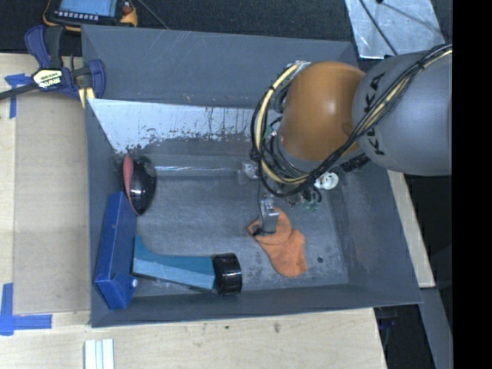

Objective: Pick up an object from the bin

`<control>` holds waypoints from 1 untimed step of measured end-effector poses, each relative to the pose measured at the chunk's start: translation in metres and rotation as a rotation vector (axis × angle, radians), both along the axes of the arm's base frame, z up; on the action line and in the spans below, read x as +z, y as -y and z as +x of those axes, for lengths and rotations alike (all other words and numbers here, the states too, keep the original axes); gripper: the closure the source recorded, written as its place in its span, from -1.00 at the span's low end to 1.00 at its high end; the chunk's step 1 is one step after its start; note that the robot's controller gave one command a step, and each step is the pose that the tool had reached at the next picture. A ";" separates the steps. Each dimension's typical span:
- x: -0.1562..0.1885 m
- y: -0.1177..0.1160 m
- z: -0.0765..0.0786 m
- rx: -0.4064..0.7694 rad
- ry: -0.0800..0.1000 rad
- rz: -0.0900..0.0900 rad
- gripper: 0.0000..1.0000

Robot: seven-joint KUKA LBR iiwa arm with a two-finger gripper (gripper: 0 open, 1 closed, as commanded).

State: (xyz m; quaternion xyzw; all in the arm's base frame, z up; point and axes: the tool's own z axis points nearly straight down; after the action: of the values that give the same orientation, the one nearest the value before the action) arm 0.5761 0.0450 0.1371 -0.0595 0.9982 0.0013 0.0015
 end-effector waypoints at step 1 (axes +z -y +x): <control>-0.058 0.060 -0.013 -0.071 0.004 -0.003 -1.00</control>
Offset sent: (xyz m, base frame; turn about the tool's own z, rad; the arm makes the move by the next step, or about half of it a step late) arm -0.0163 -0.0713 -0.0671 0.1088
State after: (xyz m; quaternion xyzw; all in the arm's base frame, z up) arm 0.5631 -0.0152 0.0792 -0.0241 0.9997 -0.0001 0.0032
